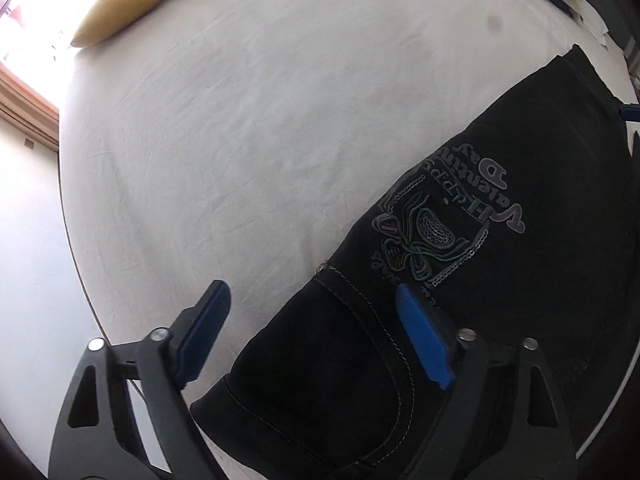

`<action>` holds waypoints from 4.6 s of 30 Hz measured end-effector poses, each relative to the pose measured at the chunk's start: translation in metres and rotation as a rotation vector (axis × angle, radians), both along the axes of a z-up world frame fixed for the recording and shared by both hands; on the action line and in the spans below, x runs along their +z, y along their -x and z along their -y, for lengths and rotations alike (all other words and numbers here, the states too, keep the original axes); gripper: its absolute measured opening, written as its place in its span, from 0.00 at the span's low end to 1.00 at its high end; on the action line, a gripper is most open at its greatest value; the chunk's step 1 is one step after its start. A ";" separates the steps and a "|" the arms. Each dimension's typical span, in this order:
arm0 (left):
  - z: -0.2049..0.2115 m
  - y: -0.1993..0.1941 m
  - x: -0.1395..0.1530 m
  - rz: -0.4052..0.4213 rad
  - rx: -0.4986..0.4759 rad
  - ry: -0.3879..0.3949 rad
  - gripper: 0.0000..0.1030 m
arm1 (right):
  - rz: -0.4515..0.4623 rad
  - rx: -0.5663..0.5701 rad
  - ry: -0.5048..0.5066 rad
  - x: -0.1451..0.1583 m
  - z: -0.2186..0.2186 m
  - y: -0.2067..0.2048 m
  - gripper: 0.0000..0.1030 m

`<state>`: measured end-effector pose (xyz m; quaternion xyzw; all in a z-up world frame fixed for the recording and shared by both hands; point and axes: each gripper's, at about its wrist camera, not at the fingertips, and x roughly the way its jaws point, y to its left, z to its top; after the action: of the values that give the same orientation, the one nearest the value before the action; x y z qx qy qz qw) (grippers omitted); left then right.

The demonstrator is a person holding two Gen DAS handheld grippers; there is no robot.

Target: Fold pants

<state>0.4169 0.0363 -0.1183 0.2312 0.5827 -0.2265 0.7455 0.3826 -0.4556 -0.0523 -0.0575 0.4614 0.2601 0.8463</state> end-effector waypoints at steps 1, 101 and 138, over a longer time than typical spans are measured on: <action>-0.002 -0.003 -0.001 -0.007 0.008 0.015 0.70 | -0.004 0.008 -0.003 0.000 -0.001 -0.005 0.67; -0.019 0.397 0.006 0.236 -0.157 0.220 0.06 | 0.107 0.217 0.523 -0.065 -0.171 0.265 0.06; 0.080 0.305 0.044 0.186 0.121 0.424 0.27 | 0.040 -0.464 0.018 0.037 0.029 0.180 0.64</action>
<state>0.1116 -0.0437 -0.0742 0.0538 0.4635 -0.2763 0.8402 0.2022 -0.4845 -0.0151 0.0374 0.4476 0.0532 0.8919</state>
